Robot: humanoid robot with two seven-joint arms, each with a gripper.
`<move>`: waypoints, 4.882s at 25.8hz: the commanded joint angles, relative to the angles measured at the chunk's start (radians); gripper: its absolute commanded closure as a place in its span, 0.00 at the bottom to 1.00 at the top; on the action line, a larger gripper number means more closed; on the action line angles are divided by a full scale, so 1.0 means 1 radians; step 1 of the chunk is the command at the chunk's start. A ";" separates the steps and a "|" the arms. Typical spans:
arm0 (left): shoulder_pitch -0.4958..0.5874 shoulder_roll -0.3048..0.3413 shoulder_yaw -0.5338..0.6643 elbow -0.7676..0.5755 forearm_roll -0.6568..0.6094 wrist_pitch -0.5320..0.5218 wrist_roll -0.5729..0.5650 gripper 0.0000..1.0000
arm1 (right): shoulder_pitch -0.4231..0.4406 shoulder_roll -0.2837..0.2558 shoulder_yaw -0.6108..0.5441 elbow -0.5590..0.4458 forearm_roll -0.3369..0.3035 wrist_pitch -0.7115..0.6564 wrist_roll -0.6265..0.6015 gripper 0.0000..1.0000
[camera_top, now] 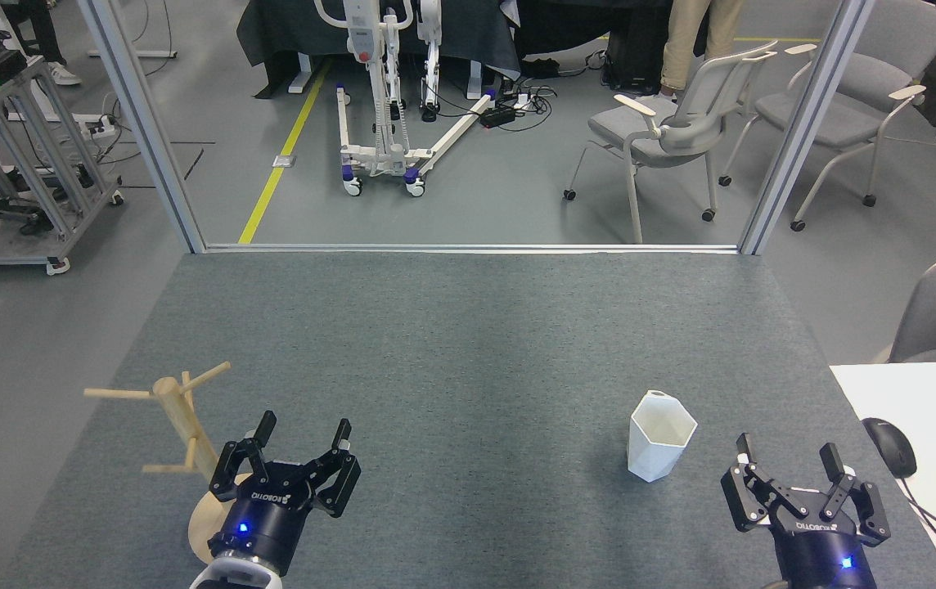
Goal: Hang cup on storage rack
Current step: 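Move the right gripper to the white hexagonal cup and grasp it, then lift the cup with the right gripper and carry it toward the left gripper, then grasp the cup with the left gripper beside the right gripper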
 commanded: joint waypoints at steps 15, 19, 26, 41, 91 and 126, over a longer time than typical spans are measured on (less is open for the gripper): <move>0.000 -0.001 -0.003 0.018 0.000 0.002 0.012 0.00 | -0.102 -0.002 0.114 0.219 -0.005 -0.068 0.011 0.00; 0.003 0.004 -0.005 0.010 0.000 0.002 0.072 0.00 | -0.150 0.012 0.146 0.345 -0.005 -0.121 0.011 0.00; -0.006 0.007 -0.006 0.010 0.000 -0.002 0.154 0.00 | -0.240 0.013 0.208 0.471 -0.005 -0.124 0.012 0.00; -0.006 0.001 -0.011 0.018 0.008 0.001 0.142 0.01 | -0.435 0.016 0.257 0.681 -0.007 -0.147 0.012 0.00; 0.047 -0.004 -0.132 0.006 0.048 -0.047 0.138 0.00 | -0.571 -0.083 0.698 -0.035 -0.157 0.330 0.495 1.00; -0.138 -0.148 -0.252 0.110 0.038 0.081 -0.042 0.01 | -0.633 0.170 0.975 -0.015 0.013 0.652 0.584 1.00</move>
